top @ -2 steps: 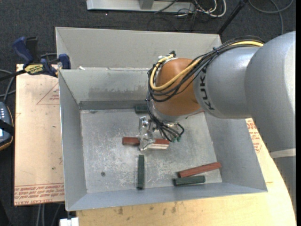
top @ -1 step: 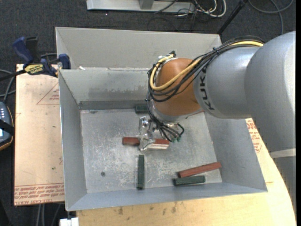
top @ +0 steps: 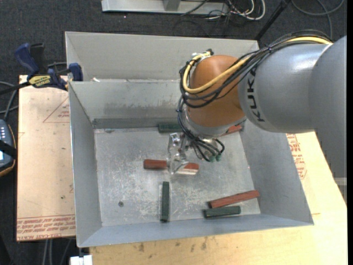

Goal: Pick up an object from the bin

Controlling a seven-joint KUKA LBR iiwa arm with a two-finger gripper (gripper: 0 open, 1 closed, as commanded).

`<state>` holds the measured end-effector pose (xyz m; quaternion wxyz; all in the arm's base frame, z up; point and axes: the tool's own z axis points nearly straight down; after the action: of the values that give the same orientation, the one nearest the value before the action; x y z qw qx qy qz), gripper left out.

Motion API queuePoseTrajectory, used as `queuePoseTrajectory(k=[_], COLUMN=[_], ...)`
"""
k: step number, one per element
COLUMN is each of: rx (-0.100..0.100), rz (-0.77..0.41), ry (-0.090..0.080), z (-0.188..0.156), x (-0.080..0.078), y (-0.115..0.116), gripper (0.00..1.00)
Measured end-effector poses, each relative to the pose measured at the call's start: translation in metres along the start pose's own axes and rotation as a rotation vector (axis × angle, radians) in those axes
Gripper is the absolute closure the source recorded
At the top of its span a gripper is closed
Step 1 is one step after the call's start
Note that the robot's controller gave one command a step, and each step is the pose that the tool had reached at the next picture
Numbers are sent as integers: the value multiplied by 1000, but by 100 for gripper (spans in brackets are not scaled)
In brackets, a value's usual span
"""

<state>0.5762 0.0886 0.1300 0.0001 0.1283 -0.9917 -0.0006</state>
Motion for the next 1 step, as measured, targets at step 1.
queuePoseTrajectory(k=[1], rx=[0], rz=[16], ry=[-3], z=[-37], x=[-7], y=[-17], gripper=[0])
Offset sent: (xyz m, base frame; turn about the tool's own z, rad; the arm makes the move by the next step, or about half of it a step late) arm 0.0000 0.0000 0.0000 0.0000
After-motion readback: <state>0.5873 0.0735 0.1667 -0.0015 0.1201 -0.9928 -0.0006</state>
